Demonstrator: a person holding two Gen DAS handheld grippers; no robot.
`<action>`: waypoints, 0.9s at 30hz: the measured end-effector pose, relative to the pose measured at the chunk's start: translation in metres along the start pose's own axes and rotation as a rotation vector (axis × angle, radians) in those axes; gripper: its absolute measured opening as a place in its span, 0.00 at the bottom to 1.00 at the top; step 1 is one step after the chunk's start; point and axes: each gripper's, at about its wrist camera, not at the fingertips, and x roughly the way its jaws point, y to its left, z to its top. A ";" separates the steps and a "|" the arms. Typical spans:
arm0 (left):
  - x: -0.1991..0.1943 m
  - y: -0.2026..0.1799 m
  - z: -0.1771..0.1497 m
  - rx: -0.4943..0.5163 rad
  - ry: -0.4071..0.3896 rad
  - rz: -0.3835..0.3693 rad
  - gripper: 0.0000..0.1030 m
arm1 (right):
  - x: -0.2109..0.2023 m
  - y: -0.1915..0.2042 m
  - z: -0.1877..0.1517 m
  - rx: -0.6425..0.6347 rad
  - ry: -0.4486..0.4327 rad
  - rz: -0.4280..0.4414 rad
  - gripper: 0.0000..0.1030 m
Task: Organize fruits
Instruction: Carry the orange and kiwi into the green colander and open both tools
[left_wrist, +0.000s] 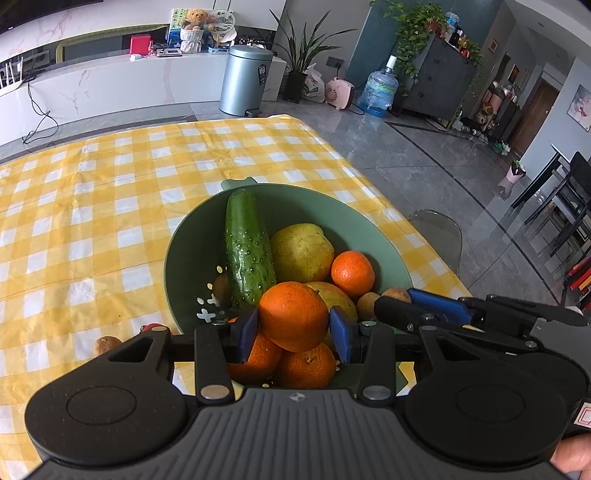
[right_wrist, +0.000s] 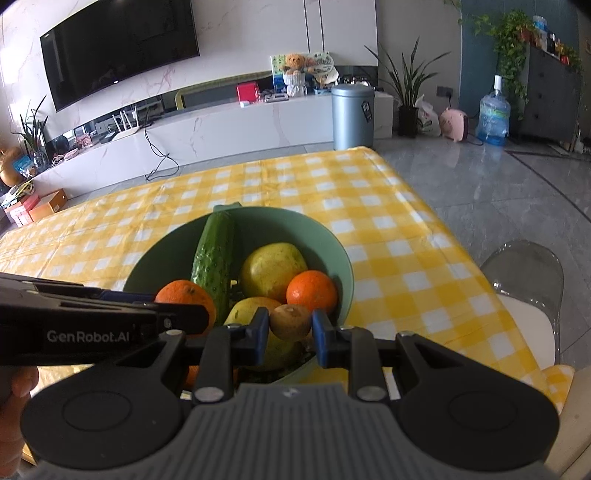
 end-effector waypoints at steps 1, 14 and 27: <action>0.001 0.000 0.001 -0.002 -0.001 -0.001 0.46 | 0.001 0.000 0.000 0.002 0.004 -0.002 0.21; -0.002 0.007 0.002 -0.059 -0.022 -0.012 0.57 | -0.004 0.005 -0.003 -0.022 -0.014 -0.025 0.22; -0.042 0.008 -0.005 -0.012 -0.070 0.066 0.61 | -0.033 0.021 -0.009 -0.096 -0.169 -0.129 0.59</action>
